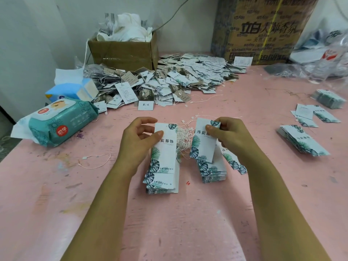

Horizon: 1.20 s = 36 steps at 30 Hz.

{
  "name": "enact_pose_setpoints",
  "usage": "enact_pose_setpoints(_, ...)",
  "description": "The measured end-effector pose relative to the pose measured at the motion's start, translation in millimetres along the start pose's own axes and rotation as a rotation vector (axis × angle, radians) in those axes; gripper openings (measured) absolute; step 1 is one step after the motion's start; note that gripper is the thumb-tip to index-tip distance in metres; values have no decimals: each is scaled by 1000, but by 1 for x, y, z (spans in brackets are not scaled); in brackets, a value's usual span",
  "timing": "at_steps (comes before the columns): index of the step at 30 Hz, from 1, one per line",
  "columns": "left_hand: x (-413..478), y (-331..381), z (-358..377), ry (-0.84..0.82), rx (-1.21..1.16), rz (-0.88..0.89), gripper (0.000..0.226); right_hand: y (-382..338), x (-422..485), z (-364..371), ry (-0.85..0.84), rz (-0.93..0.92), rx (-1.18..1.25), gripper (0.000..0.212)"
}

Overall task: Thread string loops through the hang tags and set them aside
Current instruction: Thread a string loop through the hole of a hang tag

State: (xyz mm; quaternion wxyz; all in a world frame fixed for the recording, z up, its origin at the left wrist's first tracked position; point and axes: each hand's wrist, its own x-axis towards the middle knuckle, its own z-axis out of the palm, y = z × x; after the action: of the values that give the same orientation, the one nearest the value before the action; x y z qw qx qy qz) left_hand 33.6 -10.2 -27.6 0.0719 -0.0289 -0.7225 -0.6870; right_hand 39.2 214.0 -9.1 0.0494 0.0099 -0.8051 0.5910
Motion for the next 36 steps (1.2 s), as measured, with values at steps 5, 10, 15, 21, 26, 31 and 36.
enact_pose_setpoints(5,-5,6,7,-27,-28,40,30,-7,-7,14,-171,-31,76,32)
enact_pose_setpoints(10,-12,11,15,-108,-60,33,31,-8,-7,30,-116,-57,-38,30)
enact_pose_setpoints(15,-15,11,19,-159,-27,42,31,-6,-6,37,-89,-114,-147,36)
enact_pose_setpoints(21,-15,10,22,-148,-38,30,30,-3,-6,37,-90,-94,-26,25)
enact_pose_setpoints(26,-16,11,25,-118,-81,10,29,-3,-3,32,106,-210,11,22)
enact_pose_setpoints(31,-17,11,27,-95,-123,17,29,-3,-7,30,152,-386,-31,24)
enact_pose_setpoints(36,-18,10,29,-84,-143,18,29,-5,-8,32,141,-398,-82,19)
